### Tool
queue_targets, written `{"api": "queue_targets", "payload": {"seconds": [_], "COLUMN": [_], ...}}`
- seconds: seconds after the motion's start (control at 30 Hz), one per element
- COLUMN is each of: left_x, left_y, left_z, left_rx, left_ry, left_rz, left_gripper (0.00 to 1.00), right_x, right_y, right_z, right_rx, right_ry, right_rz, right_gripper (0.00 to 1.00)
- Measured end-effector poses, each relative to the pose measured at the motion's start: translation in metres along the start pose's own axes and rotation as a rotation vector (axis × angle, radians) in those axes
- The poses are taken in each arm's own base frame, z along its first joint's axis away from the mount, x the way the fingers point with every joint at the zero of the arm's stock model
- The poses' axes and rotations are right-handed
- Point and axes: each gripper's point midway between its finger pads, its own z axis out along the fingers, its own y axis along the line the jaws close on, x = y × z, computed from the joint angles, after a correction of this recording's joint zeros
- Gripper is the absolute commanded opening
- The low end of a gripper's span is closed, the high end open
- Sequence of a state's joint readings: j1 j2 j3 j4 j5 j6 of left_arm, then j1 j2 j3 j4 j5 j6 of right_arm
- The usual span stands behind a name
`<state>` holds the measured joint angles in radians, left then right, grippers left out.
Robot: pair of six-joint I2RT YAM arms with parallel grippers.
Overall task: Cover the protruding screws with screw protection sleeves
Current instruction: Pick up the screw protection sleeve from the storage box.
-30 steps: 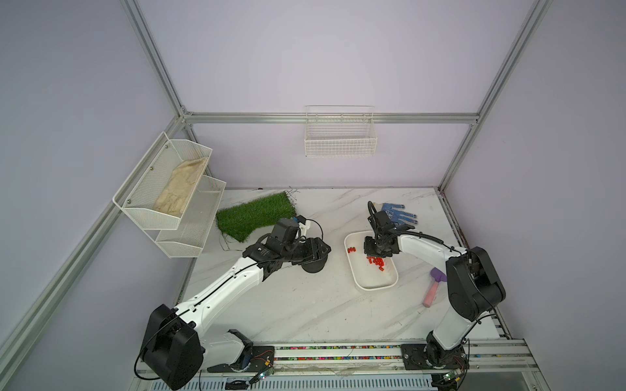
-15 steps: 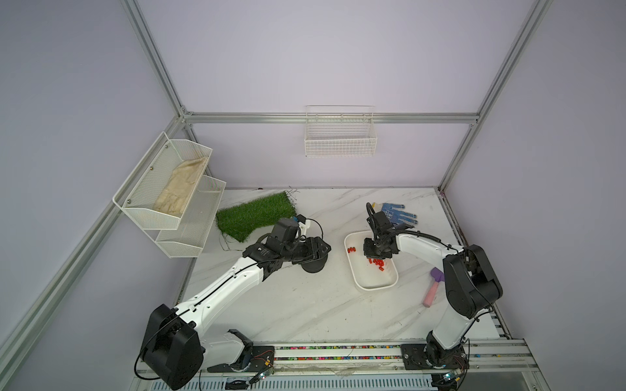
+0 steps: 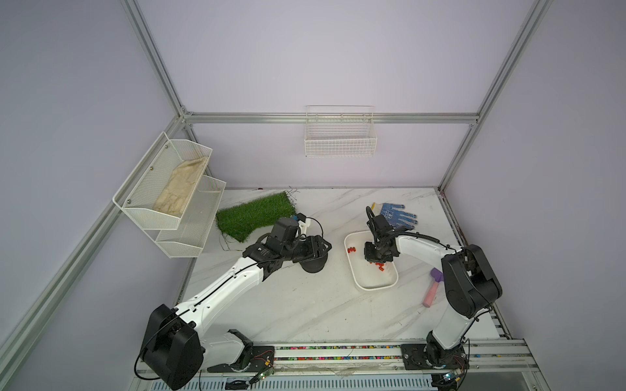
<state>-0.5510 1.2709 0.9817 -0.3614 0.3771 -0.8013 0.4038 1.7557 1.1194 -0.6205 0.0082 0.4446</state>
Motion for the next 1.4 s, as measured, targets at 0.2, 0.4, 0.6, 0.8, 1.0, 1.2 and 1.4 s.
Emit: {"api": "queue_targets", "payload": {"seconds": [0.2, 0.4, 0.6, 0.8, 1.0, 1.2, 1.4], "left_x": [0.000, 0.000, -0.001, 0.000, 0.001, 0.001, 0.000], "left_y": [0.000, 0.000, -0.001, 0.000, 0.002, 0.002, 0.002], "left_z": [0.000, 0.000, 0.000, 0.001, 0.002, 0.002, 0.001], "left_rx": [0.001, 0.001, 0.004, 0.003, 0.001, 0.003, 0.002], "left_ry": [-0.001, -0.001, -0.004, -0.004, -0.001, -0.003, -0.005], "left_rz": [0.000, -0.005, -0.009, -0.016, -0.018, -0.017, -0.025], "left_gripper": [0.67, 0.68, 0.67, 0.67, 0.67, 0.67, 0.66], "right_x": [0.004, 0.005, 0.002, 0.002, 0.001, 0.001, -0.003], "right_y": [-0.002, -0.002, -0.001, -0.001, 0.000, 0.000, 0.004], "right_z": [0.010, 0.014, 0.014, 0.014, 0.015, 0.015, 0.002], "right_rx": [0.011, 0.014, 0.008, 0.008, 0.007, 0.006, -0.018], "right_ry": [0.022, 0.031, 0.018, 0.016, 0.016, 0.016, -0.014], "right_rz": [-0.006, -0.009, -0.010, -0.010, -0.012, -0.012, -0.011], "right_gripper": [0.22, 0.22, 0.24, 0.22, 0.16, 0.15, 0.15]}}
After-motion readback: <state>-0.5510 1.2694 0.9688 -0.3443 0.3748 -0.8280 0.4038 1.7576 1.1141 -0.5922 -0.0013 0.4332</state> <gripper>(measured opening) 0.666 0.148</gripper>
